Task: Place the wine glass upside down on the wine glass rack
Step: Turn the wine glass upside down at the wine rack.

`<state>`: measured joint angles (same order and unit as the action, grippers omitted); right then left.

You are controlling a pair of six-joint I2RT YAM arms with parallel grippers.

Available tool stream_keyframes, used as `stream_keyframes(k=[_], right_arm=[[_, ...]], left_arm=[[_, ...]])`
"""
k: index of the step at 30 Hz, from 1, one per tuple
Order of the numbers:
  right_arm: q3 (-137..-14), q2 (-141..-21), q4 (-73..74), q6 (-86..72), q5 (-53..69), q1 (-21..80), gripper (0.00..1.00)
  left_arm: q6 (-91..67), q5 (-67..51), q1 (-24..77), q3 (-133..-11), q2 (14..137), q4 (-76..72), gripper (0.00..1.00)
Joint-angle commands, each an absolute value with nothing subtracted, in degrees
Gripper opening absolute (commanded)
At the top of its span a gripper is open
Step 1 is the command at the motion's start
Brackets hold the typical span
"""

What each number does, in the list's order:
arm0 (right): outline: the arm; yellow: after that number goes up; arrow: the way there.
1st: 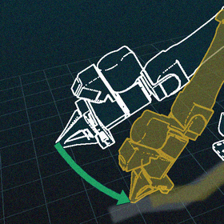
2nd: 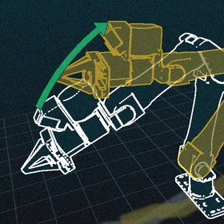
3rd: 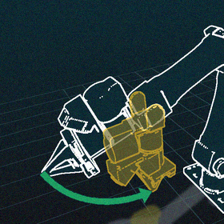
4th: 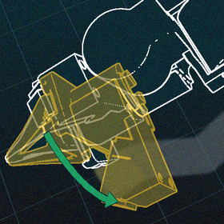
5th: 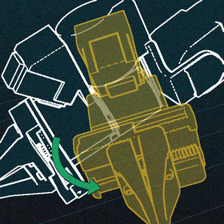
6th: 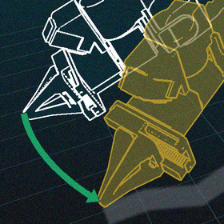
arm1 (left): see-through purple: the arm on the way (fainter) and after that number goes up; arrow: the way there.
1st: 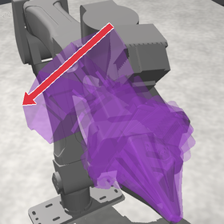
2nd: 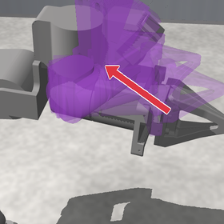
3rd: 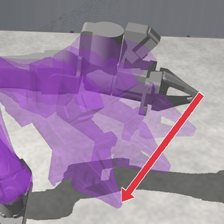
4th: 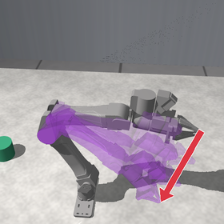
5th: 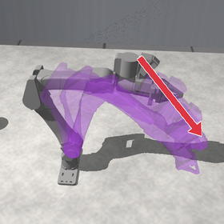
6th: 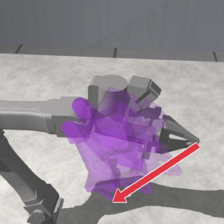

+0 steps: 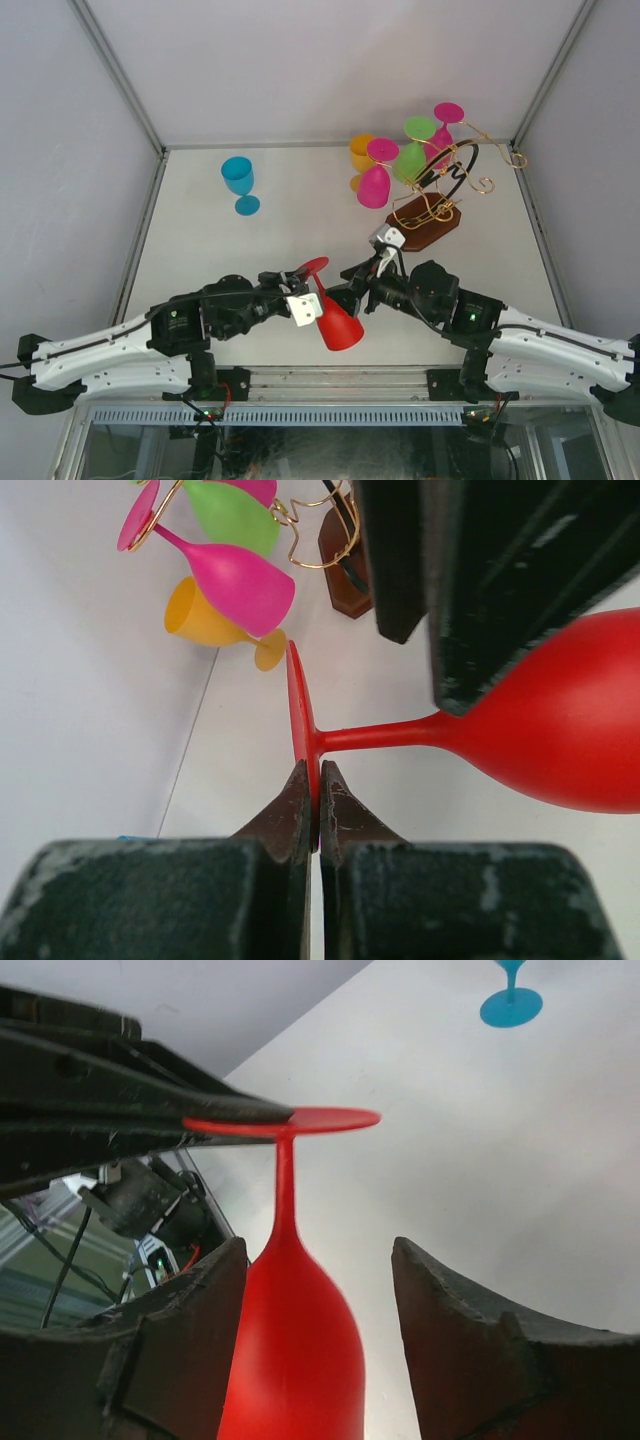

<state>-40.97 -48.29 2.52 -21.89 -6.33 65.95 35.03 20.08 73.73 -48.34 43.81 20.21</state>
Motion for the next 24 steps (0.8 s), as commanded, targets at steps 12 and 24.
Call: stream_keyframes(k=[12,24], right_arm=[[-41.47,-55.41,-7.04,-25.41,3.01,61.91,0.49],[-41.55,-58.52,-8.96,-22.59,2.62,62.63,0.28]], left_arm=[[33.49,20.00,73.01,-48.96,43.30,16.79,0.00],[33.08,20.74,72.73,-48.97,43.54,16.99,0.00]])
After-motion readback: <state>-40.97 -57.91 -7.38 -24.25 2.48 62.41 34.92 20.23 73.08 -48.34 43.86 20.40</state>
